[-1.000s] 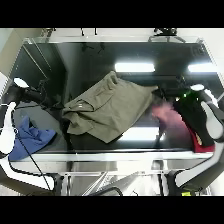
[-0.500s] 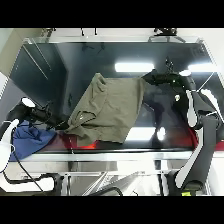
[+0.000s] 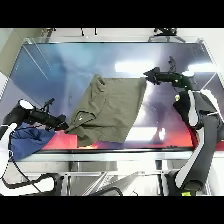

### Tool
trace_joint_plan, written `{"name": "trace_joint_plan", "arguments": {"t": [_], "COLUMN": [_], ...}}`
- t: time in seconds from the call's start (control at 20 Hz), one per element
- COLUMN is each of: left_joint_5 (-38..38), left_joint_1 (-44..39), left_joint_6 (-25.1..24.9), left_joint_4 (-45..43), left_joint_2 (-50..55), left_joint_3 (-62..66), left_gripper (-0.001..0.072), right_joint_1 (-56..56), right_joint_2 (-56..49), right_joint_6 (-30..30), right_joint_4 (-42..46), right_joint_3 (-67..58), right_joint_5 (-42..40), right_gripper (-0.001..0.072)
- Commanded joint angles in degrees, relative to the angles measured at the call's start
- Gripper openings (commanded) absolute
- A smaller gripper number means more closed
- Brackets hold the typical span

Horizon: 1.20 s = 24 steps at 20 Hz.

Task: Fold the shirts.

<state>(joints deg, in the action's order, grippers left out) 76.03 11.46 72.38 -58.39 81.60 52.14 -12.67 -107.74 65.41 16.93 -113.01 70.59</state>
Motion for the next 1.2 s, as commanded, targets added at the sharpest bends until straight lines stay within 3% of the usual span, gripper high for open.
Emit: {"name": "trace_joint_plan", "arguments": {"t": [0.0, 0.15, 0.45, 0.55, 0.75, 1.0, 1.15], "left_joint_5": [-0.3, -1.5, -0.7, 0.9, 1.0, 0.3, 0.4], "left_joint_1": [0.0, 0.3, 0.3, 0.3, 0.3, 0.3, 0.3], "left_joint_6": [0.0, 0.0, 0.0, 0.0, 0.1, 0.0, 0.0], "left_joint_4": [-0.1, -0.1, -0.1, -0.1, -0.1, -0.1, -0.3], "left_joint_2": [-0.2, -0.2, -0.2, -0.2, -0.2, 0.1, 0.1], "left_joint_3": [-0.1, -0.1, 4.6, 7.7, 9.8, 8.6, 8.5], "left_gripper": [0.0019, 0.0018, 0.0019, 0.0019, 0.0019, 0.0019, 0.0019], "right_joint_1": [-6.3, -8.6, -4.3, -1.9, 6.4, 18.7, 24.4], "right_joint_2": [1.4, 4.1, 18.4, 25.7, 38.9, 40.8, 39.0], "right_joint_6": [4.9, 7.1, 3.4, 1.2, -0.2, 0.7, -3.4], "right_joint_4": [7.4, 16.4, 16.3, 16.3, 16.3, 14.4, 6.8], "right_joint_3": [0.0, 1.9, 34.0, 48.7, 68.4, 74.0, 74.0], "right_joint_5": [11.9, 23.1, 22.2, 18.1, 1.9, -11.7, -18.2], "right_gripper": [0.0443, 0.0442, 0.0434, 0.0434, 0.0433, 0.0433, 0.0433]}}
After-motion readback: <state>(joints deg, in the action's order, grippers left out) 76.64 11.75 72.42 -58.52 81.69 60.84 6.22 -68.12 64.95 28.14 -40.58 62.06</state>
